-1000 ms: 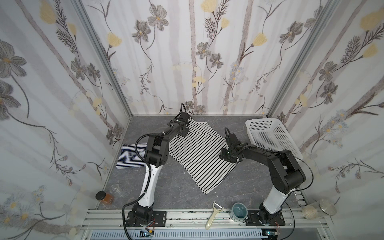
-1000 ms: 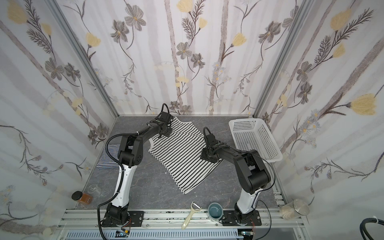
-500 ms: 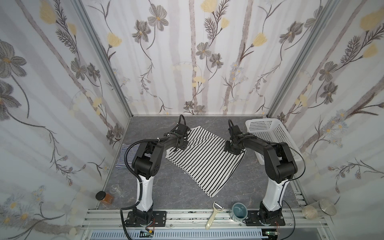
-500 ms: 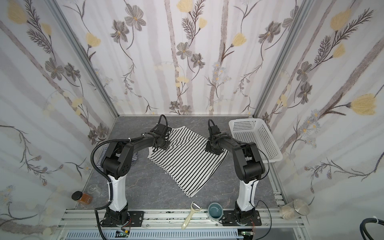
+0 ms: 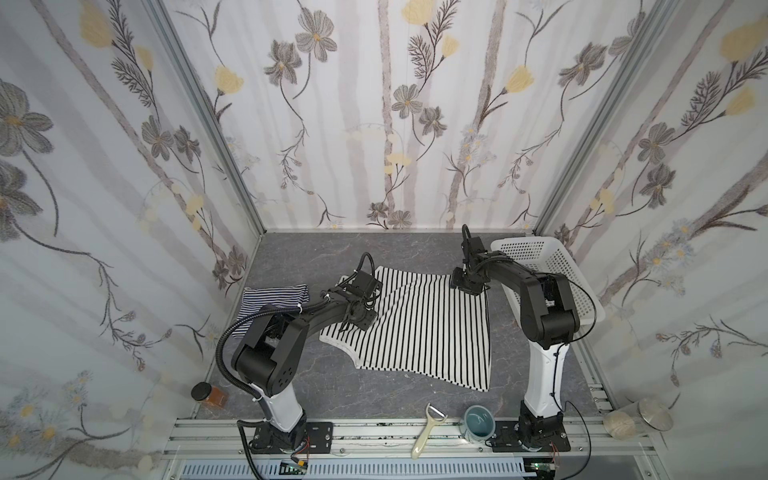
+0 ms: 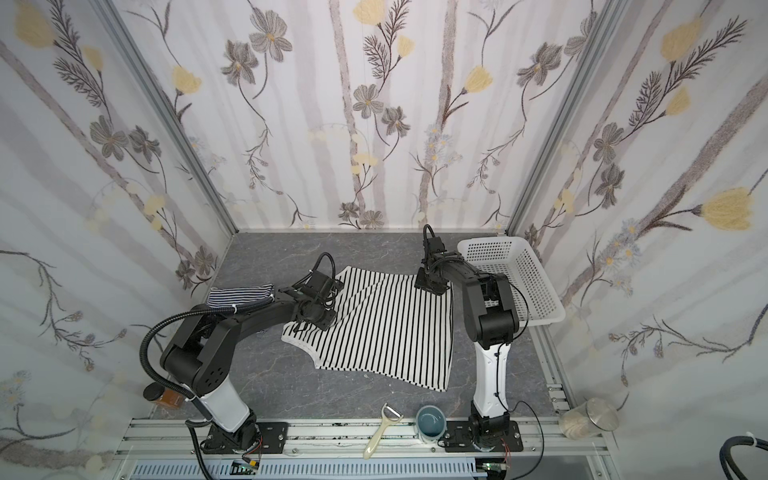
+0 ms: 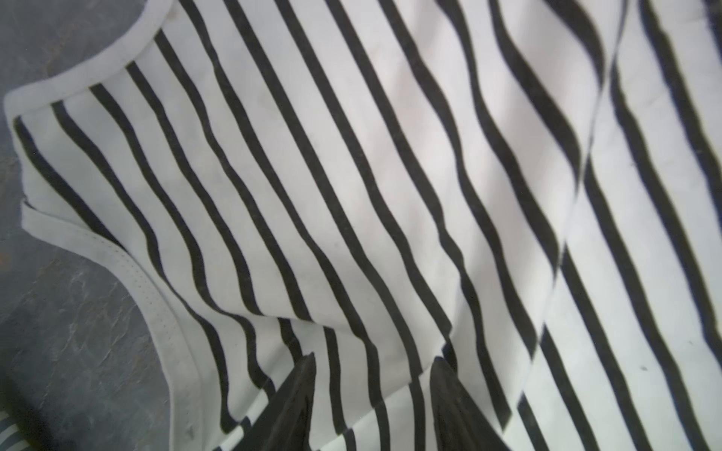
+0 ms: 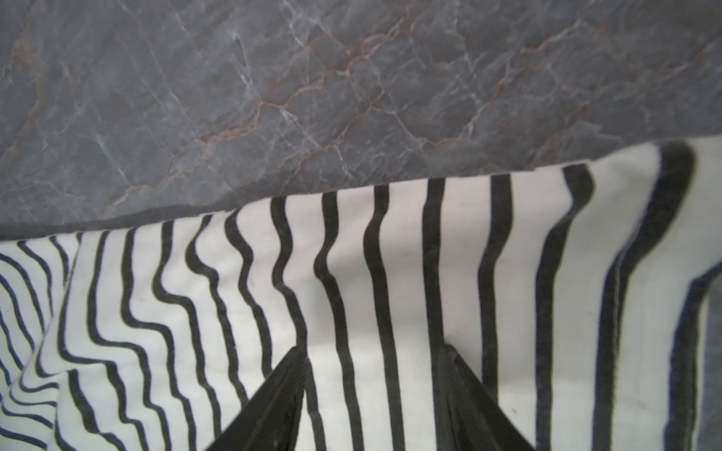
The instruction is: Fold and stack the tank tops
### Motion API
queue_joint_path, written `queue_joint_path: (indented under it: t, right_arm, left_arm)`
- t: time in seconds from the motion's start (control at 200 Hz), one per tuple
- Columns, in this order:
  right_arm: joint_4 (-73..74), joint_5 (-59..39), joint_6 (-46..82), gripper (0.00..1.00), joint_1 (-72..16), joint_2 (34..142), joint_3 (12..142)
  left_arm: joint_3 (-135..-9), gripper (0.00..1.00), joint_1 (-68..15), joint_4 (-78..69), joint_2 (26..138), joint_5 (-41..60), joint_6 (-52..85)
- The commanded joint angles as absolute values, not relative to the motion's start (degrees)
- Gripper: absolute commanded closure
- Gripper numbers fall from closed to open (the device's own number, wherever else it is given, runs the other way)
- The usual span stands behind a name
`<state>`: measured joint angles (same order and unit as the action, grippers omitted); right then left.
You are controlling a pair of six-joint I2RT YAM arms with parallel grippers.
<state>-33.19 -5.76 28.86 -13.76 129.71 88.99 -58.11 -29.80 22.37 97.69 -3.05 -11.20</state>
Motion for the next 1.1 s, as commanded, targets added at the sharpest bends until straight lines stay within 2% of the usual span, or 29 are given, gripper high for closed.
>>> queue_joint_path:
  t: [0.0,0.12,0.32,0.48,0.6,0.804,0.964,1.094]
  right_arm:
    - [-33.75,-11.78,28.28,0.44,-14.19,128.57,90.93]
    - [-32.02,-11.92,29.51,0.44,-15.78,123.16,87.01]
    - [-26.99,-11.16,32.36,0.44,-19.22,110.73,72.13]
    - [-24.85,-6.34,33.92,0.42,-24.04,101.07,59.9]
    - [-22.33,-6.68,36.6,0.42,-26.09,95.46,51.33]
    - [-20.08,-7.08,38.85,0.42,-27.1,89.78,40.33]
    - [-23.28,-3.29,38.3,0.42,-27.33,88.48,38.44]
    - [-22.72,-4.28,38.49,0.42,-27.33,87.98,37.37]
  left_arm:
    - [-59.2,0.5,-29.42,22.67,96.16,-6.38,-12.12]
    - [-65.31,0.5,-26.94,22.06,99.14,-6.22,-12.13]
    - [-76.17,0.52,-24.07,20.84,109.83,-6.38,-12.54]
    - [-79.95,0.52,-23.25,18.67,115.61,-7.81,-12.98]
    - [-81.73,0.52,-22.79,17.54,118.34,-9.58,-14.21]
    - [-84.63,0.52,-21.81,17.18,121.09,-13.2,-15.73]
    - [-83.95,0.52,-19.49,16.7,121.26,-15.45,-16.38]
    - [-82.68,0.52,-17.54,16.44,121.18,-15.82,-17.0]
